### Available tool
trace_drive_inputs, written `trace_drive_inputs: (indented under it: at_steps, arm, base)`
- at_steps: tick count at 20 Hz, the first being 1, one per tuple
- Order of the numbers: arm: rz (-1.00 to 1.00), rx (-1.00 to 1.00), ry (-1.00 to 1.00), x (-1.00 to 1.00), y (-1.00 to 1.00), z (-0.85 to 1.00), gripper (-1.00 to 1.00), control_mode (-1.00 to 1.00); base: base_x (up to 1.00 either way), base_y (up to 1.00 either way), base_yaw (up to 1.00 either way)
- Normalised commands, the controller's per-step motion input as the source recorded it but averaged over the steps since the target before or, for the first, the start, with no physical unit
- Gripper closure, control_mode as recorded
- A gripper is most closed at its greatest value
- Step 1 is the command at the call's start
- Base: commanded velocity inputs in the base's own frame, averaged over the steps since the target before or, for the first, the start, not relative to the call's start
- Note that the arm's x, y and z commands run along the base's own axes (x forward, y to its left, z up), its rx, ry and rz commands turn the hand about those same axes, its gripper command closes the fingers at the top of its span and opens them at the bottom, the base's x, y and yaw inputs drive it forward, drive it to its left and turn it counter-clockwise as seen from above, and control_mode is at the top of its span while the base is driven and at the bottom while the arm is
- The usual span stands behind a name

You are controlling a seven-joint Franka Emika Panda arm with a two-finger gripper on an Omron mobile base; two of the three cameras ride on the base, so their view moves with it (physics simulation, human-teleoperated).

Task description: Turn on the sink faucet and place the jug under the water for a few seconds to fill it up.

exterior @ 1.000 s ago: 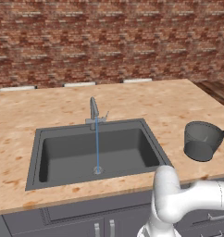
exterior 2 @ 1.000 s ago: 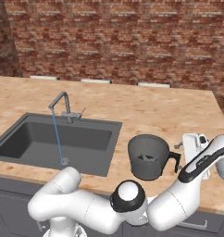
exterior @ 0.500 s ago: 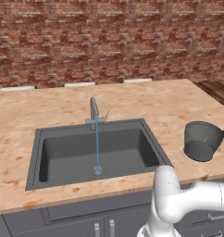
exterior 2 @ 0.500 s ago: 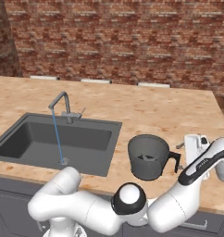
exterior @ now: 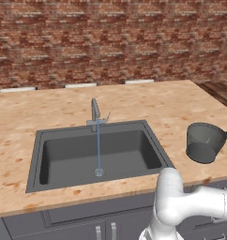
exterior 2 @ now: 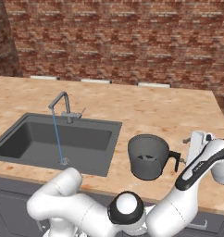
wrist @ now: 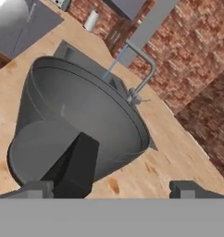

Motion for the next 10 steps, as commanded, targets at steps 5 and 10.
trace_drive_inputs:
  at_steps: [5,10]
  arm:
    - [-0.24,0.0,0.0,0.42,-0.2,-0.34,-1.0,-1.0]
    - [-0.06,0.0,0.0,0.11,-0.31,-0.35,-1.0,-1.0]
  base:
    - [0.0,0.0,0.0]
    - [0.0,0.0,0.0]
